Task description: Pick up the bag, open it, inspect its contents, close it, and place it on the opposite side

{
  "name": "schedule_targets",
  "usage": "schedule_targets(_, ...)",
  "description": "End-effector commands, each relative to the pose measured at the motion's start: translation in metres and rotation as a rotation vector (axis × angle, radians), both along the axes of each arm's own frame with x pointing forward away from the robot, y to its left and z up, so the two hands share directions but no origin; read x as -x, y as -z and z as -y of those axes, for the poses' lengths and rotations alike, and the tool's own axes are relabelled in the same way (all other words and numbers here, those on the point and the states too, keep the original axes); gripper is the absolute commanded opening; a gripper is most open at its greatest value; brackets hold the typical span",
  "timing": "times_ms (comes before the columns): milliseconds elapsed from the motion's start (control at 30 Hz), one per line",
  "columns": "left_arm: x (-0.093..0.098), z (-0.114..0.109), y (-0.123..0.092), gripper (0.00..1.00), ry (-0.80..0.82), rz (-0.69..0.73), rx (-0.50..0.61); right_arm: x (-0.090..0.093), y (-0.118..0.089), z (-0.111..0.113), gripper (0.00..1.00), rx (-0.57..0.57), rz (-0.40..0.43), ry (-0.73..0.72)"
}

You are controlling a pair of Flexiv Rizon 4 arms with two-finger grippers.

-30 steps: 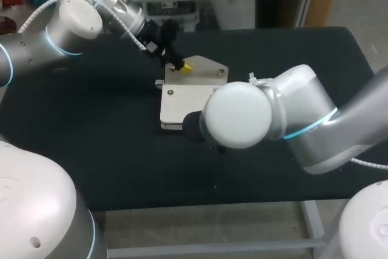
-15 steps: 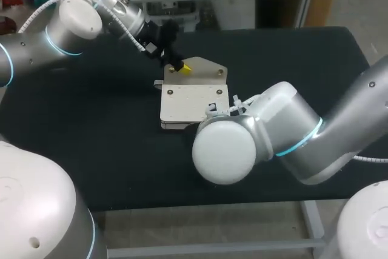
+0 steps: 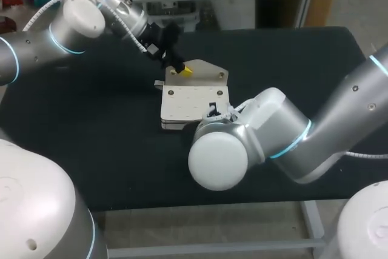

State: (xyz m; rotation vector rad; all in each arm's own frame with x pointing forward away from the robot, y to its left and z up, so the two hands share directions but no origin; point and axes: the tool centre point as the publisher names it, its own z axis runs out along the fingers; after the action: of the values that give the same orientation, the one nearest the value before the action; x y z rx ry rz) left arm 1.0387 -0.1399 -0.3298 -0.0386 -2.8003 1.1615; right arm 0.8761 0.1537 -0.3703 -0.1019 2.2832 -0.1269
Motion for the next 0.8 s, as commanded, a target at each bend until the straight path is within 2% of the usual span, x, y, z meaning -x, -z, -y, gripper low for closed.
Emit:
schedule_targets(33,-0.006,0.002,0.003,0.00,0.012,-0.011,-0.004,-0.007,0.005,0.000,0.35,-0.019,0.009,-0.003)
schedule_targets(800,-0.010,0.001,0.009,0.00,0.013,-0.030,-0.032,-0.028,0.004,0.008,0.31,-0.119,0.032,0.016)
